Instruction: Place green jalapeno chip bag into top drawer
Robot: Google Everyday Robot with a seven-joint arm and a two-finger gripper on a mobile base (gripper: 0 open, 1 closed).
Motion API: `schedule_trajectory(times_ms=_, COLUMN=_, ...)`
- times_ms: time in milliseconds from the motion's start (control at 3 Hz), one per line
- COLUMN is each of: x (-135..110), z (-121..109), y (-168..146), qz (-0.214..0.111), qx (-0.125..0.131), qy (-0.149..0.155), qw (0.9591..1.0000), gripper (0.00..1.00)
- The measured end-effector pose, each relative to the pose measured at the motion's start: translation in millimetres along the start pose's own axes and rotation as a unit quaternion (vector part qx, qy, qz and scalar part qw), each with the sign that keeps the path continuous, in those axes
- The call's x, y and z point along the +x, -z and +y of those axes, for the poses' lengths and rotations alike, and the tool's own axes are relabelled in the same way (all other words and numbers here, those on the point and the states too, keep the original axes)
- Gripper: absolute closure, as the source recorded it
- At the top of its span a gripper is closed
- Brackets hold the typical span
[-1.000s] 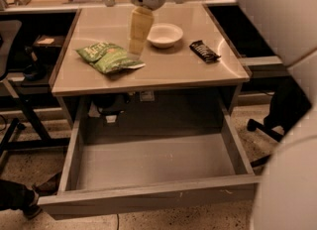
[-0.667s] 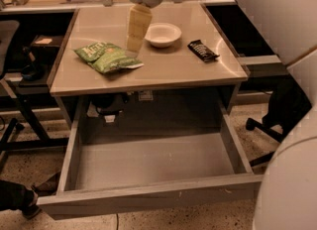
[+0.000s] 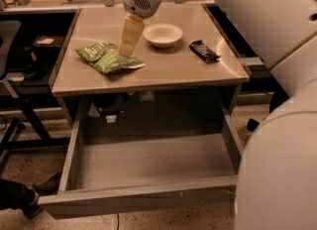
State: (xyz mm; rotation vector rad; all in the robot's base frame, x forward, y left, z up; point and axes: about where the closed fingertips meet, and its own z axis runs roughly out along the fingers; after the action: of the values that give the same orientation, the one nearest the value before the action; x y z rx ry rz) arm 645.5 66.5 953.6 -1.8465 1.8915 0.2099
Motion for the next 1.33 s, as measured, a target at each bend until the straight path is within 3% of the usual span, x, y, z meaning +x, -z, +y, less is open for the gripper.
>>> schedule_trajectory(times_ms=333, x=-5, z=-24, y=-35, qz=-0.009, qx=-0.026, qy=-0.017, qw=0.9995, gripper=0.00)
schedule_trajectory(times_ms=667, x=-18, z=-56, y=-55, qz=-0.022, qx=-0.035, qy=-0.031, qw=0.9987, gripper=0.00)
schedule_trajectory(times_ms=1333, x=-28, z=-63, y=-102, qz=-0.028, qx=-0.060, qy=-0.045, qw=0.9968, gripper=0.00)
